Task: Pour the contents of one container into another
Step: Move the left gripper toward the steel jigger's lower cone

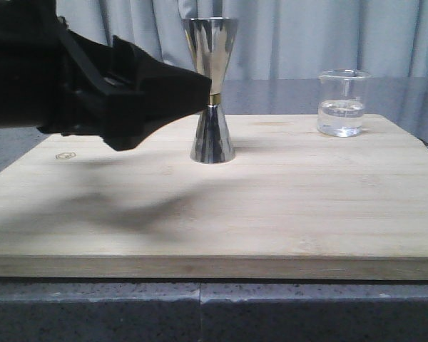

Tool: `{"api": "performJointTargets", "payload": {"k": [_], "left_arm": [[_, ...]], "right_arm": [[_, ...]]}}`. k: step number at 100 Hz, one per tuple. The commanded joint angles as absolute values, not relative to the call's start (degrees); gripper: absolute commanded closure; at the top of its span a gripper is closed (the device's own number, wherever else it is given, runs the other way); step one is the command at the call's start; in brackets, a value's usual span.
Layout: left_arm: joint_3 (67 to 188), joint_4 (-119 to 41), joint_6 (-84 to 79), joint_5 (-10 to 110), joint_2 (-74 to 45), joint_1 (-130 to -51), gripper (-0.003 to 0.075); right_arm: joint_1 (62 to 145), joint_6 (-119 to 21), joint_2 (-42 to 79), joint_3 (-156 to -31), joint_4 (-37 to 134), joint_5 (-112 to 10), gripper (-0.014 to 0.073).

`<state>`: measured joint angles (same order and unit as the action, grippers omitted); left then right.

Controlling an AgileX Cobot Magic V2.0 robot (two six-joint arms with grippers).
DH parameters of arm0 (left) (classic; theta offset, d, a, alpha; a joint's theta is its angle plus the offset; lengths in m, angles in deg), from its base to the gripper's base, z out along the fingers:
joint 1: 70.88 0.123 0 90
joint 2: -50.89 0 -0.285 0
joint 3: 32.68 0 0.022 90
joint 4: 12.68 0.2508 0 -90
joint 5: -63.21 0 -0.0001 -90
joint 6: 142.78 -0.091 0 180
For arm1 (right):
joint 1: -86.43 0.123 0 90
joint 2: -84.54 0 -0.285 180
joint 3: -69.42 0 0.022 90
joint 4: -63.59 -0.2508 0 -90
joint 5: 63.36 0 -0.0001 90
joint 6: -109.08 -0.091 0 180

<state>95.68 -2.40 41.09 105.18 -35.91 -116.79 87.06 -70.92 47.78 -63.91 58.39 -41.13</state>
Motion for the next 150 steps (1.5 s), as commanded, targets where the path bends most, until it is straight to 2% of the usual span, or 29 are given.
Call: {"api": "performJointTargets", "payload": {"k": [1, 26, 52, 67, 122, 150], "left_arm": [[97.54, -1.13, 43.27, 113.21, -36.72, -116.06, 0.0186], [99.40, 2.58, 47.42, 117.38, -41.19, -114.80, 0.0186], [102.17, 2.90, 47.57, 117.36, -43.38, -114.80, 0.0188], [103.34, 3.57, 47.57, 117.67, -45.45, -114.80, 0.0218], [105.58, 3.83, 49.11, 120.37, -50.47, -113.55, 0.0220], [106.40, 3.90, 49.11, 120.37, -50.57, -112.99, 0.0272]], "right_arm": [[87.10, -70.92, 47.06, -66.00, 58.44, -45.45, 0.0156], [87.10, -70.92, 47.06, -66.00, 58.44, -45.45, 0.0156], [87.10, -70.92, 47.06, -66.00, 58.44, -45.67, 0.0156], [87.10, -70.92, 47.06, -66.00, 58.44, -45.67, 0.0156], [87.10, -70.92, 47.06, -66.00, 58.44, -45.67, 0.0156], [87.10, -70.92, 47.06, -66.00, 58.44, -45.67, 0.0156]]}}
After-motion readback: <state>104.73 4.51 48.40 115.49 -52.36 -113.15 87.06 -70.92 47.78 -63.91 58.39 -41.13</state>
